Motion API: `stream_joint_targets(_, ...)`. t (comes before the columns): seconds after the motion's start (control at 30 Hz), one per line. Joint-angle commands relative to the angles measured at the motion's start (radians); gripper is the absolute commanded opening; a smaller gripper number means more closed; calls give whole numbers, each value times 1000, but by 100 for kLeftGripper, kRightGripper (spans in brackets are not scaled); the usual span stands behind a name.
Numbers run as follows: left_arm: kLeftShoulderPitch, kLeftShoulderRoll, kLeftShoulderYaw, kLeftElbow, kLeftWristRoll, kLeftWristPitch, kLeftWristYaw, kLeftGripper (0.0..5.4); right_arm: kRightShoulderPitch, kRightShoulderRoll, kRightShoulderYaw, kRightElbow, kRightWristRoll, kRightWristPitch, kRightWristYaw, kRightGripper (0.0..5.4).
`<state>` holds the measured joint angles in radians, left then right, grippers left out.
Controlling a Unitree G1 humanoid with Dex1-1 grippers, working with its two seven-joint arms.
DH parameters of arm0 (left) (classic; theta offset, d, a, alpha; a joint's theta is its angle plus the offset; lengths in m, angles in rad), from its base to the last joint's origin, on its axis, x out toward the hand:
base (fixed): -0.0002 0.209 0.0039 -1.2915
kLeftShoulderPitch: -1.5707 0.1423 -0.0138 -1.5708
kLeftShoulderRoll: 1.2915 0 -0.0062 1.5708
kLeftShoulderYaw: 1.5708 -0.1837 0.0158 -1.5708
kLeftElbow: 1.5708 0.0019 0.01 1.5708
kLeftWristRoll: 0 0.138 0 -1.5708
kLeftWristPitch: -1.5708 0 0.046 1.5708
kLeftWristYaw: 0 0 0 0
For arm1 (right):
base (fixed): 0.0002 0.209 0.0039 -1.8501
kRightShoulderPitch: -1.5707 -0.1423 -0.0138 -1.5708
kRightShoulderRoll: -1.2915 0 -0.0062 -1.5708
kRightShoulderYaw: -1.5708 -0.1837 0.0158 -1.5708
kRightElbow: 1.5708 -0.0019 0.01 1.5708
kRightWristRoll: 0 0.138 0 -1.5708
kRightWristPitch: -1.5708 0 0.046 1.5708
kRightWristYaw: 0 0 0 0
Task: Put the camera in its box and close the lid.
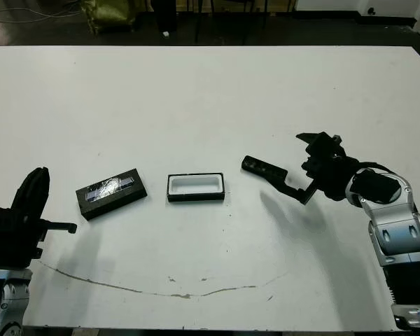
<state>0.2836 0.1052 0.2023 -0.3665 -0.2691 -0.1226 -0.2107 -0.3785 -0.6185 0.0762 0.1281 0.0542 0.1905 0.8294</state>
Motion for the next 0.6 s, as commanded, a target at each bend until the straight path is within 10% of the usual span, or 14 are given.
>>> stream_joint_targets(0.03,15,12,3,11,2,12,-3,0,-31,-26,27,48,-23,-8,34,539)
stream_joint_targets(0.6,8,10,2,23,21,11,3,0,-108,-8,107,206,-97,-107,72,539)
